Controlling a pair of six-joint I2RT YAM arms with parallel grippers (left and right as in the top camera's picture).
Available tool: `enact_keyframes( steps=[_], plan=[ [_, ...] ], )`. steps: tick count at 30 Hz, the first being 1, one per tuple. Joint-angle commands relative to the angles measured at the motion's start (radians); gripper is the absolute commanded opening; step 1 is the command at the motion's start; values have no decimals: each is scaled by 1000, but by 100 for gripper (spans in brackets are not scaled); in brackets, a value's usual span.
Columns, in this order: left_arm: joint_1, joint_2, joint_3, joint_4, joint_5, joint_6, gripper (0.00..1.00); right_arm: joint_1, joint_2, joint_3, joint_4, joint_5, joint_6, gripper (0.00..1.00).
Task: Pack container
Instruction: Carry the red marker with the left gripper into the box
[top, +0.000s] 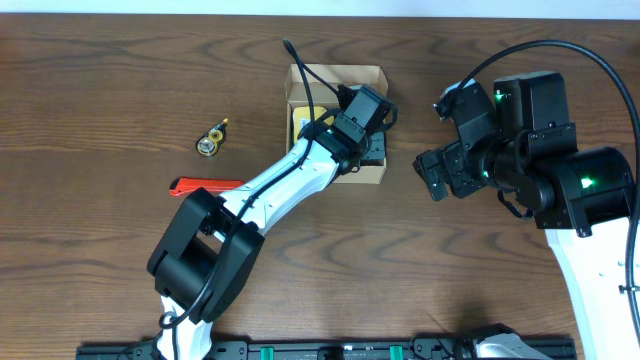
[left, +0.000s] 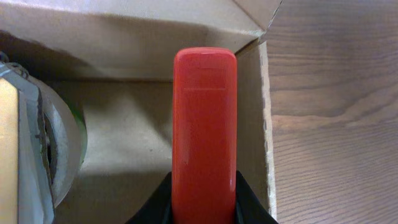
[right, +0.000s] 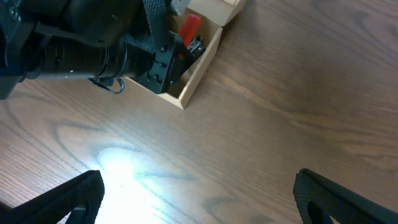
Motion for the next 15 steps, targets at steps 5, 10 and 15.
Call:
enact_keyframes(
  steps=[5, 10, 15],
  plan=[
    [-18, -2, 3, 33, -53, -7, 6, -8, -11, -1, 0, 6, -10, 99],
    [-32, -2, 3, 35, -65, -6, 5, -8, -11, -1, 0, 6, -10, 99],
    [-32, -2, 3, 36, -69, -7, 43, -8, -11, -1, 0, 6, -10, 99]
  ],
)
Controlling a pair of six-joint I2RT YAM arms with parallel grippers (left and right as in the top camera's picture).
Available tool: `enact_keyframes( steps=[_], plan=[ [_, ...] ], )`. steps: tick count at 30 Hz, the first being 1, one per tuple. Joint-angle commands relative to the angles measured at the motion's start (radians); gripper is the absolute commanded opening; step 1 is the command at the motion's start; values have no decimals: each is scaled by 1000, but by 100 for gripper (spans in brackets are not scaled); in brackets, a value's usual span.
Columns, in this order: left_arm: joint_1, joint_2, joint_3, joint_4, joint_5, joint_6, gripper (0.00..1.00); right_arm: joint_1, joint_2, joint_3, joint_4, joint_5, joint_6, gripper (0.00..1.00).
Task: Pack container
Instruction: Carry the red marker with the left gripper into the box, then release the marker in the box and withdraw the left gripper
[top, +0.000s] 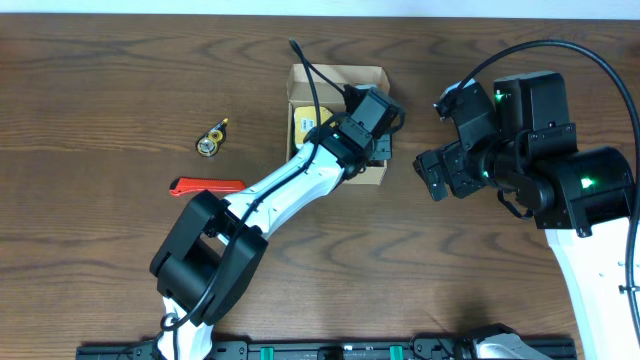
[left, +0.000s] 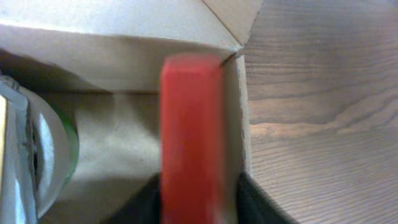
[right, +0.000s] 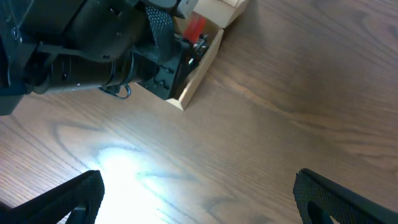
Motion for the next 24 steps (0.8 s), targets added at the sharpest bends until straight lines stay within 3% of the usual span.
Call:
enact_keyframes(
  steps=[1, 5, 15, 20, 24],
  plan=[
    [-3, -2, 3, 6, -22, -6, 45, -8, -11, -1, 0, 6, -10, 99],
    [-3, -3, 3, 11, -21, -6, 57, -8, -11, -1, 0, 6, -10, 99],
    [2, -69, 4, -2, -22, 6, 56, -8, -11, -1, 0, 6, -10, 99],
    [10, -201, 4, -63, -47, 86, 56, -8, -11, -1, 0, 6, -10, 99],
    [16, -340, 4, -137, -171, 179, 55, -8, -11, -1, 0, 6, -10, 99]
  ],
)
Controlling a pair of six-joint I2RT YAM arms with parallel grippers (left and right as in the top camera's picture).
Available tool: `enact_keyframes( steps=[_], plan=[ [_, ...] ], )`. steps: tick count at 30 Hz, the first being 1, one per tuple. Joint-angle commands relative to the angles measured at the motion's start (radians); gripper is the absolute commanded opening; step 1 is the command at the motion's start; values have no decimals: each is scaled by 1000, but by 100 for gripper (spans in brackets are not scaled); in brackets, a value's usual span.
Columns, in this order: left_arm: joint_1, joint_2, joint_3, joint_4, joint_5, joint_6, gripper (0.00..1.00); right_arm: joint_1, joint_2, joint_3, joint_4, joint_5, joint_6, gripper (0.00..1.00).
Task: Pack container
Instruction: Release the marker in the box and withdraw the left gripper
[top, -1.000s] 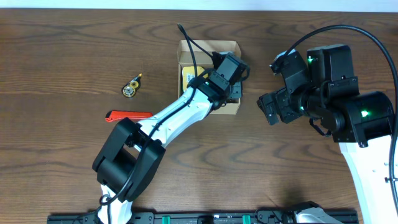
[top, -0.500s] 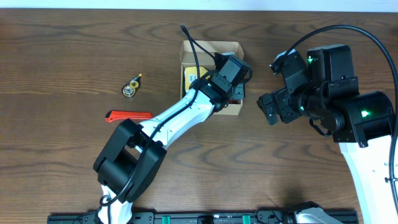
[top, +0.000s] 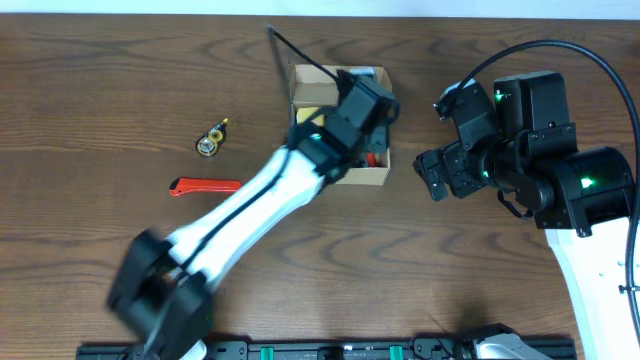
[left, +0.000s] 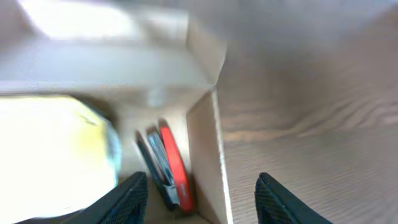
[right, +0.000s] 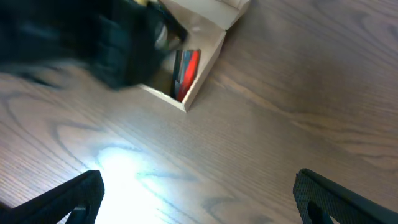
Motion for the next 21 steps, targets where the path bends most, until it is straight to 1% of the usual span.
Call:
enact_keyframes(
  steps=[1, 4, 6, 8, 9, 11, 14, 16, 18, 21],
  plan=[
    [14, -141, 5, -46, -154, 135, 54, -8, -11, -1, 0, 6, -10, 99],
    [51, -225, 5, -106, -240, 228, 54, -8, -11, -1, 0, 6, -10, 99],
    [104, -267, 5, -145, -236, 285, 55, -8, -11, -1, 0, 6, -10, 99],
    [175, -293, 5, -188, -211, 339, 59, -8, -11, -1, 0, 6, -10, 99],
    [213, -299, 5, -208, -187, 370, 62, -8, -11, -1, 0, 6, -10, 99],
    [308, -298, 4, -253, -111, 450, 66, -8, -11, -1, 0, 6, -10, 99],
    [439, -276, -7, -286, 0, 548, 67, -8, -11, -1, 0, 6, -10, 99],
    [529, -248, -23, -281, 81, 615, 67, -8, -11, -1, 0, 6, -10, 99],
    [613, -212, -41, -262, 150, 658, 67, -8, -11, -1, 0, 6, -10, 99],
    [695, -144, -46, -260, 230, 714, 68, -8, -11, -1, 0, 6, -10, 99]
  ],
)
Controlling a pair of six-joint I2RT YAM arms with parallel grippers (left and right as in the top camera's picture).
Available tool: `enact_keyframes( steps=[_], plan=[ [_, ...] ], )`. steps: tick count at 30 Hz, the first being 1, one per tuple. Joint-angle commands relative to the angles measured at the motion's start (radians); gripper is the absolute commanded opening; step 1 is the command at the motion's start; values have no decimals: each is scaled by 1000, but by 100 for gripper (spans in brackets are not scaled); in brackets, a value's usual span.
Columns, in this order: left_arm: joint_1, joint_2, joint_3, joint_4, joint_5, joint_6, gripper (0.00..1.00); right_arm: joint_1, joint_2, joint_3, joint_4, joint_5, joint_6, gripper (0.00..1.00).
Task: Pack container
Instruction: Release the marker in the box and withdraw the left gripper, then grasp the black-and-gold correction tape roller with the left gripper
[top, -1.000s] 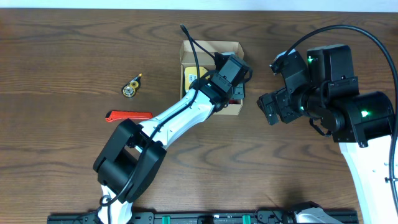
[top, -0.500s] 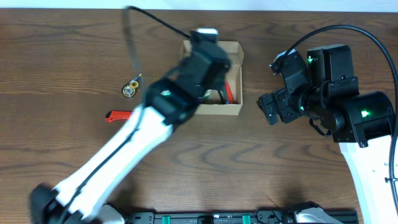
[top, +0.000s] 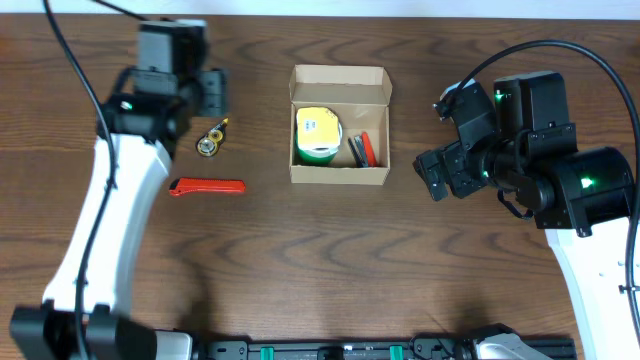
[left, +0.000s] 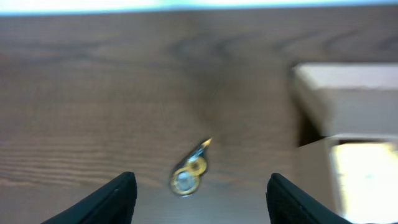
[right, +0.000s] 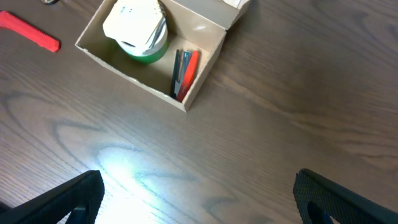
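The open cardboard box (top: 338, 176) holds a yellow and green tape roll (top: 316, 135) and a red and black tool (top: 364, 148) along its right wall. My left gripper (top: 212, 95) is open at the far left, just above a small brass piece (top: 211, 140) that lies on the table. In the left wrist view my left gripper (left: 202, 208) has the brass piece (left: 188, 177) between its spread fingers. A red tool (top: 207, 186) lies below it. My right gripper (top: 432, 175) is open and empty to the right of the box. The right wrist view shows the box (right: 200, 79) and the tape roll (right: 140, 28).
The dark wooden table (top: 330, 260) stretches bare in front of the box. The box's flap (top: 338, 77) stands open at the back. My right arm's bulk (top: 540, 150) fills the right side.
My left gripper has moved from over the box's right corner to the far left, above the brass piece. The box contents now show uncovered. The right arm has not moved.
My left gripper was shut on the red and black tool inside the box's right side, then still held it there. Then it was open, with the tool lying against the box's right wall. Now it is open at the left over the brass piece.
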Motion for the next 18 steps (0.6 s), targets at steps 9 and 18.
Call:
enact_keyframes(
  steps=[9, 18],
  plan=[
    [90, 305, -22, 16, 136, 263, 72, -9, -11, -1, 0, 6, -10, 99],
    [92, 409, -22, -7, 115, 330, 72, -9, -11, -1, 0, 6, -10, 99]
  ],
)
